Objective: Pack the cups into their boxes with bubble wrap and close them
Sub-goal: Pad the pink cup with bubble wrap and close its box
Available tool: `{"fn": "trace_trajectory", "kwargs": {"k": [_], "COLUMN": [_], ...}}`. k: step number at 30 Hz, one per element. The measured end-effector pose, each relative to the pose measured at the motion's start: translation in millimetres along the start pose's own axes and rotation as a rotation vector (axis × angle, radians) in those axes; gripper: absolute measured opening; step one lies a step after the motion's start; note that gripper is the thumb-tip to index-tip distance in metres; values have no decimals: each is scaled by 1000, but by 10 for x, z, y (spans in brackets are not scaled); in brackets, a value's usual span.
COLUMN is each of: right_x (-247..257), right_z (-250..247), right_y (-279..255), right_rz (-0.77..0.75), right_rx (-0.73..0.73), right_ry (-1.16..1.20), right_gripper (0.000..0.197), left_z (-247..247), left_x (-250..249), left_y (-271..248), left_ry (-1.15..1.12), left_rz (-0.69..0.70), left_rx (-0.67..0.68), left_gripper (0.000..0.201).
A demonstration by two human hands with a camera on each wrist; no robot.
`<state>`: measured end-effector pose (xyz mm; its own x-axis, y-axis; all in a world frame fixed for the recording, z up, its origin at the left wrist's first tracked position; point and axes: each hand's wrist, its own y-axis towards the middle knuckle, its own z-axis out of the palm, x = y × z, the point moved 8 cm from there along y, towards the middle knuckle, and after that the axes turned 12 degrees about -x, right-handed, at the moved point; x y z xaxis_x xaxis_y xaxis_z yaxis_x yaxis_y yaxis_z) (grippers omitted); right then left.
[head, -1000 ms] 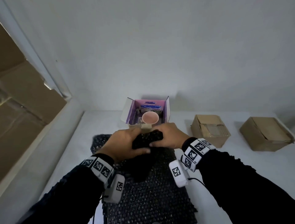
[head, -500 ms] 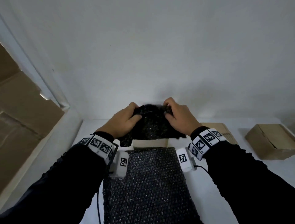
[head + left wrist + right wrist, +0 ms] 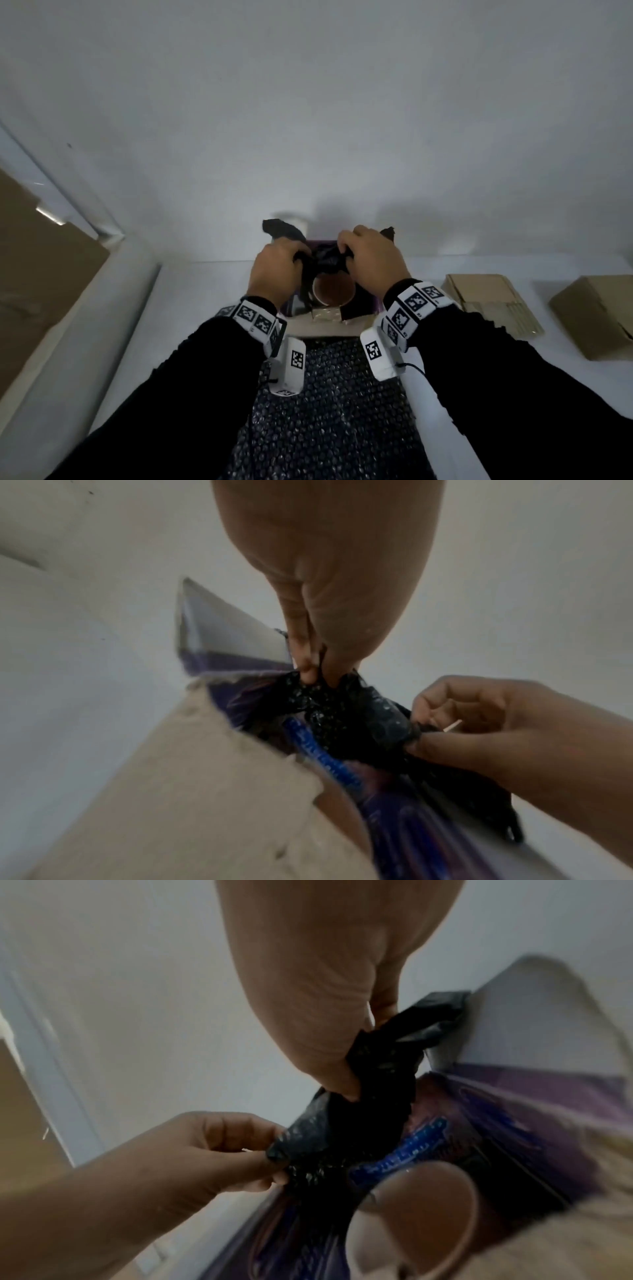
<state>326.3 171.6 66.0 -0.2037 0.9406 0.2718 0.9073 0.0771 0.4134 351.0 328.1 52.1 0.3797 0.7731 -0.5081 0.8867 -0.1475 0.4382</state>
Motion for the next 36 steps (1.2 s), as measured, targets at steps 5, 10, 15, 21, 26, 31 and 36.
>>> {"fn": "trace_trajectory", "kwargs": {"k": [5, 10, 15, 21, 26, 31, 36], "right_x": [14, -64, -145, -151, -213, -173, -130], "right_z": [369, 678, 814, 655, 778, 844, 858], "right_y": [45, 60, 86, 71, 70, -13, -32], "right_rz": [-29, 8, 13, -21, -10, -140, -188], "right_rx": [147, 313, 348, 140, 250, 282, 259], "right_ry": [-170, -223, -195, -297, -257, -362, -318], "right_gripper": [20, 24, 27, 26, 26, 33, 39], "left_z": [387, 538, 685, 714, 701, 715, 741], "left_x": [109, 48, 87, 75, 32, 14, 86], "left_y": [-147, -160, -144, -22, 56, -47, -127], "left_ry": [579, 506, 578, 700, 692, 687, 636], "left_rz": [224, 398, 352, 294, 248, 310, 296], "left_rx": [144, 91, 230, 116, 130, 239, 343], "left_gripper": [17, 23, 36, 12, 16, 50, 57]}}
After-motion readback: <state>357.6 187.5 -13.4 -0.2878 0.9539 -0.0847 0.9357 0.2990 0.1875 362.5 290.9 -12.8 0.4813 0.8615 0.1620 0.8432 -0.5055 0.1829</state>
